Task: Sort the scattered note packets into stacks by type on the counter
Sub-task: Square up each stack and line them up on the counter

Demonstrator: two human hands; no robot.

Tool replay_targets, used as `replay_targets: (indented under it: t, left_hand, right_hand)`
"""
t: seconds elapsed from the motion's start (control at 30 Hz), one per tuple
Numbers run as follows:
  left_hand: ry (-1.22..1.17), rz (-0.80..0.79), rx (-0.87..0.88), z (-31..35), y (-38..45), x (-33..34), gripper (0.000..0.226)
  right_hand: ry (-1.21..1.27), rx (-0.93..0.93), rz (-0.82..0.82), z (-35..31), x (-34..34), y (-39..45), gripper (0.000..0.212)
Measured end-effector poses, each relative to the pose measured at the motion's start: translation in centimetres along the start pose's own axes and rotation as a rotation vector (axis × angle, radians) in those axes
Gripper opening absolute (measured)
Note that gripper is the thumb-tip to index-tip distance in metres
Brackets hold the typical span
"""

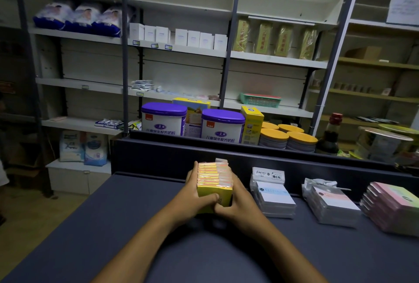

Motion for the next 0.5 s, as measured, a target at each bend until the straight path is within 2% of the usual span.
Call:
replay_targets:
  t: [0.5]
  left_hand:
    - [-0.035, 0.002, -0.003, -0.92, 0.53, -0.07, 0.107]
  right_hand:
    - [0.018, -0.045, -0.047, -0.91, 0.3, 0.06, 0.076]
Point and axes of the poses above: each hand's wrist, its own y-axis towards the middle knuckle, its own x-axis out of the palm, z = x × y, the point moved 5 cm from there along y, towards the middle knuckle, and after that the axes turned 15 degrees about -y, right-handed, at the moved point
